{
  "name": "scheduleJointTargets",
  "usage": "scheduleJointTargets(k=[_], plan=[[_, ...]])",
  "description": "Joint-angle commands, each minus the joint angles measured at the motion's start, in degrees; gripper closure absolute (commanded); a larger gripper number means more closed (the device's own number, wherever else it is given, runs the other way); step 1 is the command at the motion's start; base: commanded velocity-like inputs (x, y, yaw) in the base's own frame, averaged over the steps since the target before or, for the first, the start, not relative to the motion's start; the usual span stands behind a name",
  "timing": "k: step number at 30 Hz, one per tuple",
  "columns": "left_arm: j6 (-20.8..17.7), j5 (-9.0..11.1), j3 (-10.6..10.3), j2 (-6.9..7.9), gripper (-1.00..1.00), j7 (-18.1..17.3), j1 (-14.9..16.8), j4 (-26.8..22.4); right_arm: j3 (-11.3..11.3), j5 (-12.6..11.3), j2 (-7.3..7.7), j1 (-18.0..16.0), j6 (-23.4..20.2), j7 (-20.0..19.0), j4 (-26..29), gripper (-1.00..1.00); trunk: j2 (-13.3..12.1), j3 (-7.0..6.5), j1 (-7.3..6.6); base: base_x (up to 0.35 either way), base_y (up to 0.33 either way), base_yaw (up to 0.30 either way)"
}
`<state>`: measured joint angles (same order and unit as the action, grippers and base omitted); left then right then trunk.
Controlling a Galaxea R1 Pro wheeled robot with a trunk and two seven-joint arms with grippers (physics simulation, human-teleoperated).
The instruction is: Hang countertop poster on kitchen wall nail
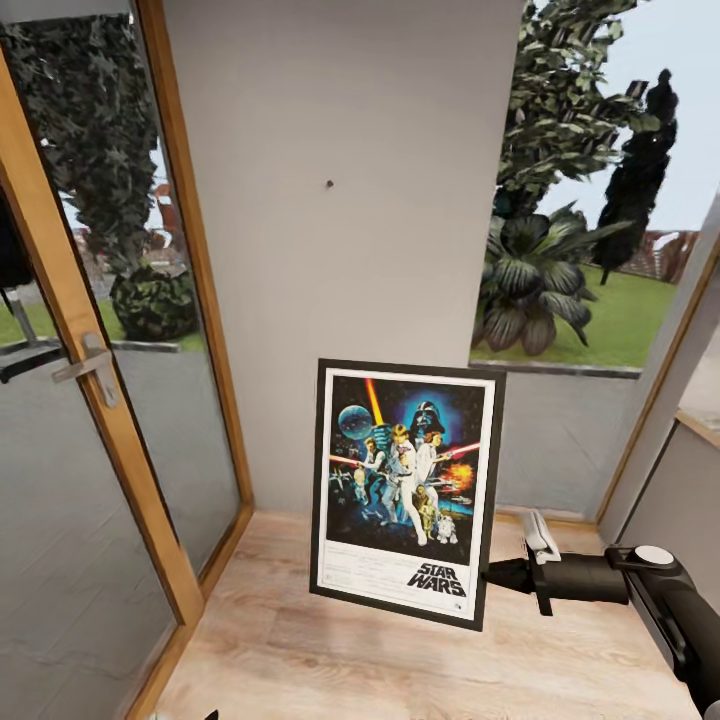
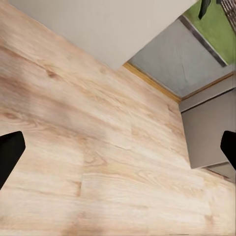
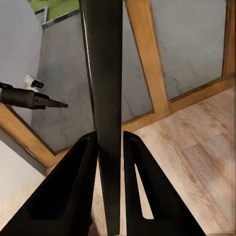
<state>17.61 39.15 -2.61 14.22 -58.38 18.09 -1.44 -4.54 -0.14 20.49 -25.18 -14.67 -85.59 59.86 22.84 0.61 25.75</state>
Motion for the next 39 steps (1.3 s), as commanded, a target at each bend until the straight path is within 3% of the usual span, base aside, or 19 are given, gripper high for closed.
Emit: scheduleJointTargets(k=[1, 20, 39], plan=[[0.3, 0.2, -0.3, 0.02, -1.00, -0.1, 0.0, 0.0, 0.0, 0.0, -0.01, 0.0, -0.8, -0.4, 0.0, 1.00, 0.1, 0.06, 0.03, 0.012, 0.018, -0.293], [0.3, 0.2, -0.3, 0.02, -1.00, -0.1, 0.0, 0.0, 0.0, 0.0, -0.01, 0.0, -0.8, -0.4, 0.0, 1.00, 0.1, 0.06, 0.03, 0.002, 0.002, -0.290], [0.3, 0.2, -0.3, 0.02, -1.00, 0.0, 0.0, 0.0, -1.6, 0.0, -0.01, 0.0, -0.8, -0.4, 0.0, 1.00, 0.1, 0.06, 0.03, 0.052, 0.151, -0.022]])
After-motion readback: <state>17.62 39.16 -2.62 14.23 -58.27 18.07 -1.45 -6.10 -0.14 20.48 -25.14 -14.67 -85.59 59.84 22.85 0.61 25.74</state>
